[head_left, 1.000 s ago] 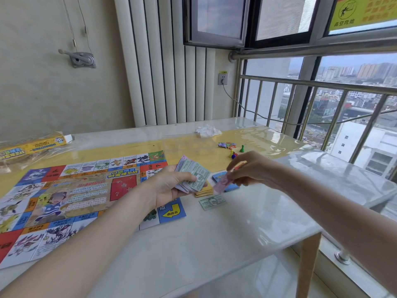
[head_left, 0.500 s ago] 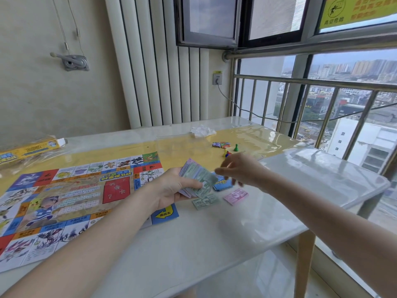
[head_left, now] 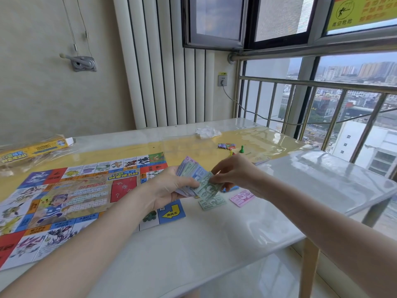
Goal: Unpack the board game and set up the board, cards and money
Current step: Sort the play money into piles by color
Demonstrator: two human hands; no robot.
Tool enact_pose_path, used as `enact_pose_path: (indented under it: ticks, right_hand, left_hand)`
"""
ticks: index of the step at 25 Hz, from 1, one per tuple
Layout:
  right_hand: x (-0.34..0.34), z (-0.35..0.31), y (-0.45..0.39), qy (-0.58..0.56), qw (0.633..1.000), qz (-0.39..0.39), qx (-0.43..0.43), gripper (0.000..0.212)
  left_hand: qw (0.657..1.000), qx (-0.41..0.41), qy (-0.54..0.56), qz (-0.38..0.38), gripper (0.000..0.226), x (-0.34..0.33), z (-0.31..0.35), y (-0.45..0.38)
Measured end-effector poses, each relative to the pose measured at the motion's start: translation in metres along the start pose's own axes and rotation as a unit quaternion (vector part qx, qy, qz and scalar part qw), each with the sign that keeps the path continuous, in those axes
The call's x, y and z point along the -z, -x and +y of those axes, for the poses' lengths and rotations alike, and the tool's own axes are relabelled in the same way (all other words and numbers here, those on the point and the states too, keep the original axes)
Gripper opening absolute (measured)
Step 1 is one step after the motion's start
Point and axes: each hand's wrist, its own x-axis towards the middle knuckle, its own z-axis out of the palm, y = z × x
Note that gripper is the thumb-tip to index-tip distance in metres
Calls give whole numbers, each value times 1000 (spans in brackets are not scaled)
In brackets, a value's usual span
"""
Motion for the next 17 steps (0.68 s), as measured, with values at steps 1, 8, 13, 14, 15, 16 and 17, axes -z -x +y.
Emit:
enact_pose_path:
  ticks: [1,8,13,14,15,16,17]
  right_hand:
    - [1,1,1,1,1000,6,-3,5]
    - [-5,15,9,106,992,6,-69,19]
    - [-12,11,8,406,913,41,-4,26]
    - [-6,7,7,370,927,63,7,25]
    - [0,3,5,297,951,83,14,23]
    - [6,-1,4,212,973,91,16,21]
    - [10,-5,5,136,987,82,11,21]
  left_hand:
    - [1000,-3,-2,-1,20,1,0,0]
    - [999,-34,10,41,25,14,1,-6]
    - [998,-15,-56,33,21,3,-3,-3]
    - [997,-14,-69,32,21,1,-3,-4]
    - [996,-14,-83,30,22,-2,-2,-5]
    - [995,-15,-98,29,22,-6,0,-7]
    - [993,-16,-110,26,23,-10,2,-8]
